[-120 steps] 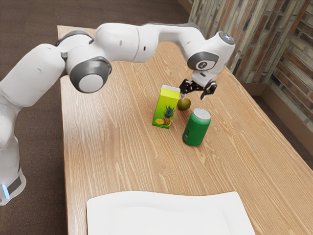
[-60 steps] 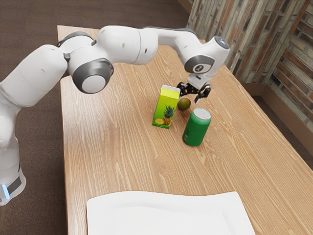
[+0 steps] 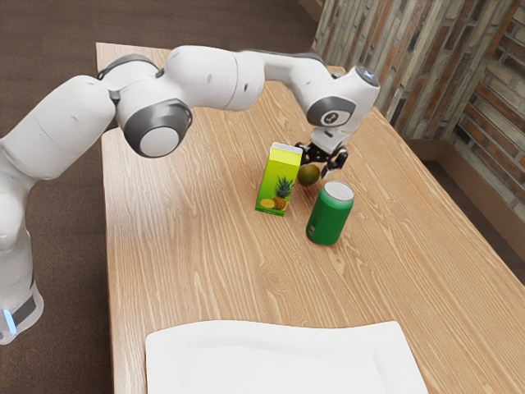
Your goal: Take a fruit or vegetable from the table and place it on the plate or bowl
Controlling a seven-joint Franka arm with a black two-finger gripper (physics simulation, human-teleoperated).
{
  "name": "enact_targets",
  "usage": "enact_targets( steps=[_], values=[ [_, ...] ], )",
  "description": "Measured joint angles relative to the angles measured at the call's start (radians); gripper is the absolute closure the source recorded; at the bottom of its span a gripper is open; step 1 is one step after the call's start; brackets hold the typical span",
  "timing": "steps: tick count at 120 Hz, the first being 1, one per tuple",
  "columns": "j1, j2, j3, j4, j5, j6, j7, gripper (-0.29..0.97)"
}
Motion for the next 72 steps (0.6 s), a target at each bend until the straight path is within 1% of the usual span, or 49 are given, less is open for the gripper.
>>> enact_targets(
  steps=[14,29,35,39,43,62,72],
  values=[
    [0.001,0.005,0.000,0.000,-0.009,0.000,0.001,0.09],
    [0.008,0.009,0.000,0.000,-0.019,0.001,0.002,0.29],
    [0.011,0.012,0.000,0.000,-0.024,0.002,0.002,0.35],
    [0.012,0.013,0.000,0.000,-0.027,0.003,0.002,0.35],
    [0.012,0.013,0.000,0.000,-0.029,0.004,0.003,0.40],
    [0.014,0.014,0.001,0.001,-0.043,0.009,0.003,0.44],
    [0.013,0.009,0.000,0.008,-0.047,0.010,0.004,0.42]
  ],
)
